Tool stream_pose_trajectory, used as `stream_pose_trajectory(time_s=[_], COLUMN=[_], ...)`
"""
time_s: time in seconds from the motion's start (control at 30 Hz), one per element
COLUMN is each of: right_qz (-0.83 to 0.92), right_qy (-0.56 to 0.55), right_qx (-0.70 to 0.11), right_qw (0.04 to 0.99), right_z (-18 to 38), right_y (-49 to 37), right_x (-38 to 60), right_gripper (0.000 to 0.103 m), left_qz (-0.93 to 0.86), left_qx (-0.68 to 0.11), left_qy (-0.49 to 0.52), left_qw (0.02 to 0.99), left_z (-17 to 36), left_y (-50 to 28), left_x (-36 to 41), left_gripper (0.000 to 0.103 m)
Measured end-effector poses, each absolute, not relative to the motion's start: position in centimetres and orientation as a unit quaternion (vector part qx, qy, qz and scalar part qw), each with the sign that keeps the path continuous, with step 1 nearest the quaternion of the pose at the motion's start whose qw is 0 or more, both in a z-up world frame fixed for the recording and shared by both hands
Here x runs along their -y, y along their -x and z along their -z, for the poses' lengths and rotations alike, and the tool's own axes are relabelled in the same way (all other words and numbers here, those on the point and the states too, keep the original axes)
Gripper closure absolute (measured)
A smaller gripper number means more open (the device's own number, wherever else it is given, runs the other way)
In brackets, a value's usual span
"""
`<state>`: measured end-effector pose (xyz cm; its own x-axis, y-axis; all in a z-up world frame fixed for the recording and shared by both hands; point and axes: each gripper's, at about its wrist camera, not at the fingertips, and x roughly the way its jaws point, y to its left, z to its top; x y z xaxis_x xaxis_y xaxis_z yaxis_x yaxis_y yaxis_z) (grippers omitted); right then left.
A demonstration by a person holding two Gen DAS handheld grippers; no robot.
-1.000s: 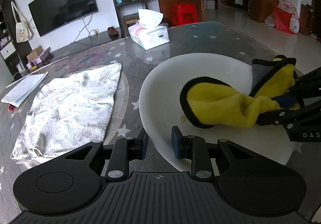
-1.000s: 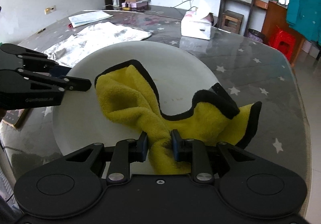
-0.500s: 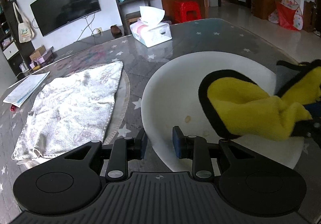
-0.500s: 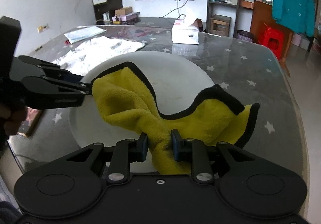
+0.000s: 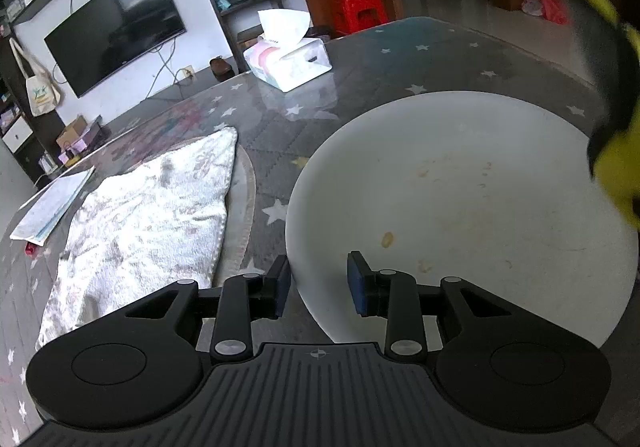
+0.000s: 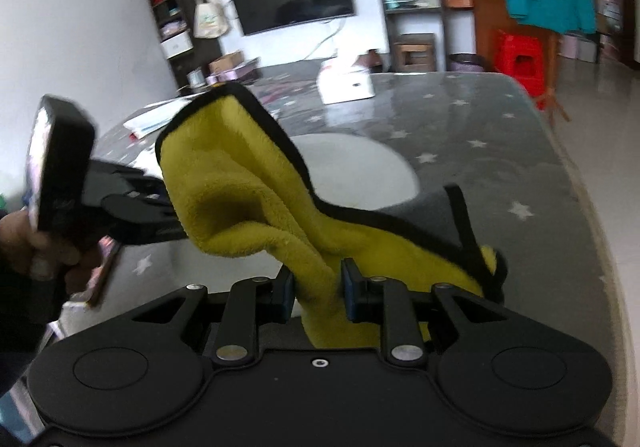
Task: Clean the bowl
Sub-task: 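Lift the yellow cloth out of the bowl with the right gripper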
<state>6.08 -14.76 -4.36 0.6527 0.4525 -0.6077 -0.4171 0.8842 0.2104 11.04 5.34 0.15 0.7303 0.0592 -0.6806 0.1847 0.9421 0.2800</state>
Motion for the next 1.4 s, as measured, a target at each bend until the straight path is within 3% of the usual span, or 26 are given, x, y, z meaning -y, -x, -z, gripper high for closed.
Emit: stream_pose_trajectory(time_s=[0.53,0.97,1.07,1.4], right_qz=[-0.187,-0.191,-0.192,-0.178], right_qy=[-0.039,-0.018,-0.016,0.022], right_qx=[-0.353,-0.367,-0.365,-0.337], right_qw=[0.916,0.91,0.911,0.924], right_z=[6.4,6.7,6.3,5.0], right_y=[-7.1,-7.1,-7.1,-6.3], right_x=[17.4,17.5,17.6,17.6], right_gripper=[0.077,0.077,0.067,0.062], left_qz=[0.05,0.19,0.205,0.223], left_qx=[-0.341,-0.313,-0.314,-0.327], left_qy=[-0.186,-0.214,-0.224,-0.226], left_qw=[0.92,0.906,0.9,0.89], left_z=[-2.3,-3.0,-2.5,-1.3], left_y=[-9.1,-5.1,-4.9,-4.8], left_x=[-4.5,0.8,1.8,3.7], left_gripper=[0.071,0.071,0.071,0.071])
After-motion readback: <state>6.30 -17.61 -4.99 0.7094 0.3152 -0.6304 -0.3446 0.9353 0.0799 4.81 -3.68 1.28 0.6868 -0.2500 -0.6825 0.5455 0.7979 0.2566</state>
